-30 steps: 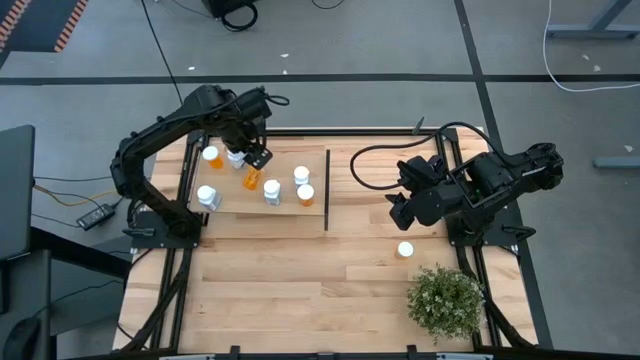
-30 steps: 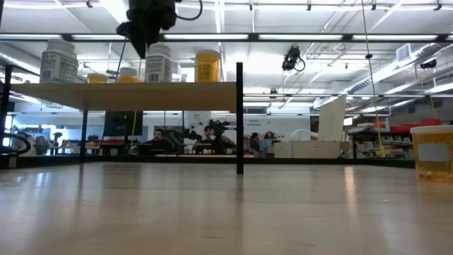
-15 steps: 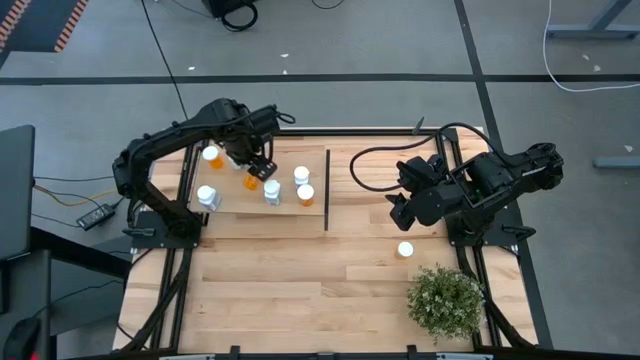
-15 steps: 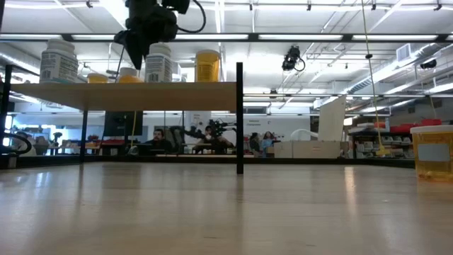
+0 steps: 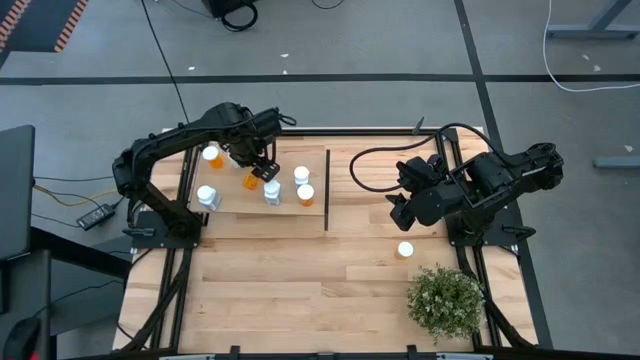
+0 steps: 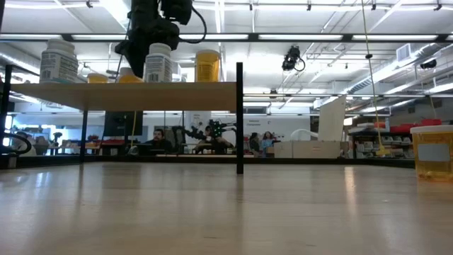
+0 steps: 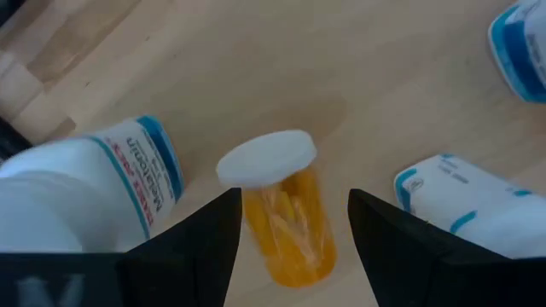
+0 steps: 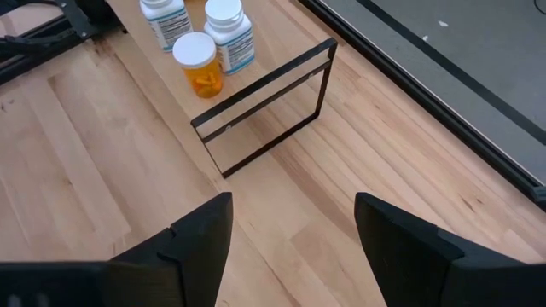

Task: Pick and place medicine bottles onto shelf by color
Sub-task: Put the orange pill bottle on the shelf

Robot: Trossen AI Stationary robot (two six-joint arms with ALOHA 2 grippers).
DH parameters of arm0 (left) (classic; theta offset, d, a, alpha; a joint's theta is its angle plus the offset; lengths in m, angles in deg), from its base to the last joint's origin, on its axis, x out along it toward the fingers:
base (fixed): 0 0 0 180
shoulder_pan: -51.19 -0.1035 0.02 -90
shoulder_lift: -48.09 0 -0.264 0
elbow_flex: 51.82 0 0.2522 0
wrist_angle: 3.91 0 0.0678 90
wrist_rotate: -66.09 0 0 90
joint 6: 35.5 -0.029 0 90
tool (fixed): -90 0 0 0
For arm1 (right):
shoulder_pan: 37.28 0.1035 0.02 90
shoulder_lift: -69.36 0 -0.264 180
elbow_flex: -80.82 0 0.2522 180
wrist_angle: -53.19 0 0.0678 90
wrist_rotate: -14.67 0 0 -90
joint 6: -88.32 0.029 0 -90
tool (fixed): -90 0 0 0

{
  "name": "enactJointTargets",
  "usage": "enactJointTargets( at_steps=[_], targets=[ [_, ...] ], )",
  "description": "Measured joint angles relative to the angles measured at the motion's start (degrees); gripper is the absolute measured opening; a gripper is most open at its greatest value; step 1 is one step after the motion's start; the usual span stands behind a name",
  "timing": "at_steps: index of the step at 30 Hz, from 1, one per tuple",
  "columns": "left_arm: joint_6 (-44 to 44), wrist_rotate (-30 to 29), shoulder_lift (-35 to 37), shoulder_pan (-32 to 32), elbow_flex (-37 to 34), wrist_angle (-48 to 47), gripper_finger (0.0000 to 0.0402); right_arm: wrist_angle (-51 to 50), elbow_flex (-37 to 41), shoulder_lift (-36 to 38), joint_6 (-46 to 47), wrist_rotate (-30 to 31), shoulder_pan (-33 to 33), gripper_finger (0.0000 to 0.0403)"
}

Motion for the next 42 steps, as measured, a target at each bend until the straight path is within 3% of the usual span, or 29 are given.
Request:
enactJointTargets(
  at_steps=[42],
  targets=[
    [-3.71, 2.97, -3.98, -2.55, 0.07, 1.98, 0.0223, 0.00, 0.00, 0.00, 0.02, -0.89, -0.37, 0.0253]
  ],
)
